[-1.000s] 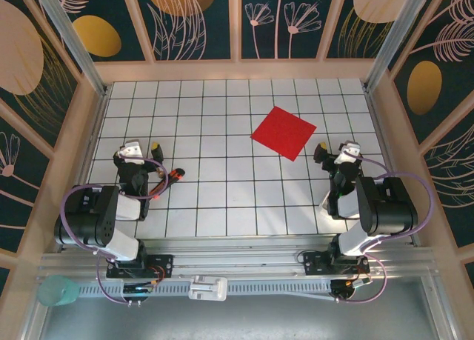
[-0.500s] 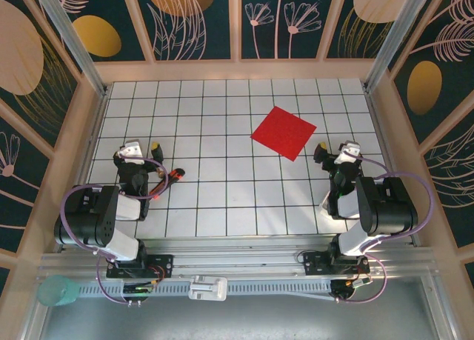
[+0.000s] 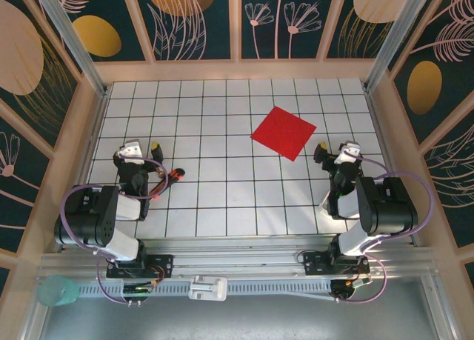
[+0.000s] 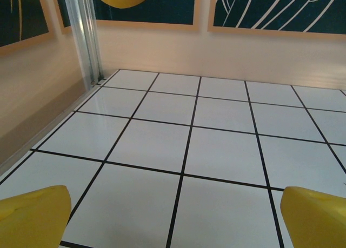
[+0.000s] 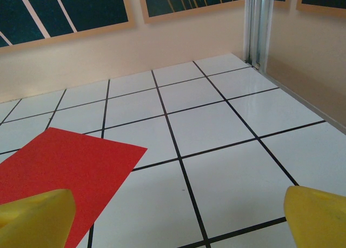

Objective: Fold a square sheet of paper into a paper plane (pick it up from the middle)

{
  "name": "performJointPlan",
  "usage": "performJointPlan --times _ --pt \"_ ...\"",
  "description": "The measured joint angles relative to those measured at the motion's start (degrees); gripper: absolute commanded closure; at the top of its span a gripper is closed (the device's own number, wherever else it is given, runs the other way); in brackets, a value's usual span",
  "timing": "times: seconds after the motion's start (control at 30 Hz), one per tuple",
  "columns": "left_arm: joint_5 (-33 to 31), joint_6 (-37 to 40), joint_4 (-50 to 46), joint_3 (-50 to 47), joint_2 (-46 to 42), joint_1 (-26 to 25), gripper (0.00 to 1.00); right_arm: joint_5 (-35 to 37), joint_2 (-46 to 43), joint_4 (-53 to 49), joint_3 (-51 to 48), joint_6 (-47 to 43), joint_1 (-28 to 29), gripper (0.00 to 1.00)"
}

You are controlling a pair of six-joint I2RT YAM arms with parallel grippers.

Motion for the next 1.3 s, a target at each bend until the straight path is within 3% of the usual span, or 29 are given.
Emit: performJointPlan --times 0.37,0.57,0.7,0.83,0.93,1.07,1.3 --pt "-2.60 -0.37 -2.89 0.04 -3.32 0.00 0.01 2.80 -1.75 -1.38 0.07 -0.87 1.64 0.01" --pt "-5.73 -6.23 -15.19 4.79 -17.40 0.02 0.01 10.05 -17.22 -19.80 7.76 2.05 3.21 0.01" --pt "-0.96 -15.56 -23.98 10.16 -20.22 0.04 0.01 12.37 -24.35 -33.51 15.72 9.35 2.19 0.06" --pt "4.48 -24.24 -35.58 15.87 -19.87 -2.40 0.01 9.49 -26.56 -44.87 18.62 16.59 3.89 0.12" --pt "5.70 -27.17 -44.59 21.16 -18.14 -9.38 0.01 5.60 -20.92 -53.57 22.77 19.91 10.40 0.24" --pt "8.15 -29.03 -51.78 26.43 -14.16 -16.31 0.01 -0.68 -5.09 -62.25 34.36 20.48 17.68 0.35" --pt "10.32 -29.18 -59.19 29.38 -10.47 -19.06 0.01 -7.26 15.10 -70.23 49.53 20.31 17.92 0.55"
